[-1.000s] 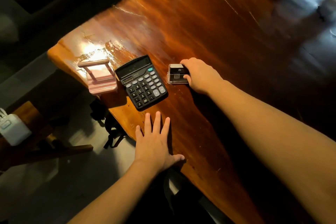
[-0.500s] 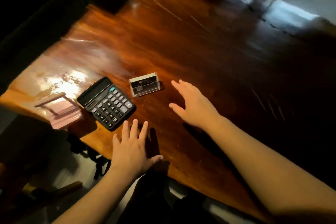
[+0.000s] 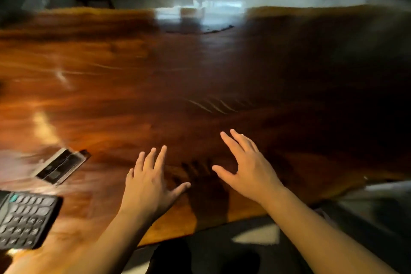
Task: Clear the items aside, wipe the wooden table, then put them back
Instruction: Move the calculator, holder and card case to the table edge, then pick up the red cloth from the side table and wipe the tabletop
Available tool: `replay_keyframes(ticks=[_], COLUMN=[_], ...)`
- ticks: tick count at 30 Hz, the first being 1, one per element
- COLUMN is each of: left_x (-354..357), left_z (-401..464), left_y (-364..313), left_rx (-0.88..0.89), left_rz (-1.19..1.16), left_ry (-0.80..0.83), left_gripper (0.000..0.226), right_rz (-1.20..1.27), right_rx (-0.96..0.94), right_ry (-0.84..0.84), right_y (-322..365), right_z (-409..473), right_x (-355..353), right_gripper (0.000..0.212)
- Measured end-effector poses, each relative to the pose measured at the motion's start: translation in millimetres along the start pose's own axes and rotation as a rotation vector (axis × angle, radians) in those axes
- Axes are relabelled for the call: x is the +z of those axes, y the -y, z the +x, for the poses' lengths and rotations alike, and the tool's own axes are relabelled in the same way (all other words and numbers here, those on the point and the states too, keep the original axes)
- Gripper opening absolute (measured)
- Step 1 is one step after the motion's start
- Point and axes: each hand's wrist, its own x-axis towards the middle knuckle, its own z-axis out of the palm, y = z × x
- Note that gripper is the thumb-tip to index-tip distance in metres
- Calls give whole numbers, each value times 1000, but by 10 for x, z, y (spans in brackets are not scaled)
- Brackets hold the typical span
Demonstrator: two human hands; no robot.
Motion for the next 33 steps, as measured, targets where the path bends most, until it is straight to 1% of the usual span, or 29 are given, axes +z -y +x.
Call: replay_keyframes(ticks=[4,8,11,16,20,24,27,30,33], left_x=[-71,-5,113,405,650,877,1080,1316,1578], left_z=[48,-67,-207,-465,-705,-932,-1025,-1027,-985], left_y=[-929,-1929,-2653,-3854,-4739,-5509,-5975,-6363,-6738], left_rx=[150,338,483,699,837,970,1055,1104,1114], left_rz=[-51,-110,-170,-163,-142,-94,-53,16,94], left_ry=[17,54,110,183,257,310,332,341,365], left_gripper=[124,114,109,106,103,97,92,85,84], right_rz=[57,117,158,155,200,261,255,261,351], right_rx=[87,175,256,415,571,710,838,953,1043], right_ry=[-128,-233,-319,-464,-575,-659,-677,-685,-711], right_y=[-578,-1155,-1565,-2270,-2824,-3277,-3556,-3817,-4070], right_z=[-576,-1274,-1833,-2734,-3353,-3840,-4113,-4284,-4396], right_x=[-324,-651,-878,-1163,-1280,-1296,-1289,-1286,-1261], right_gripper=[83,82,80,77,80,82,82,83,80])
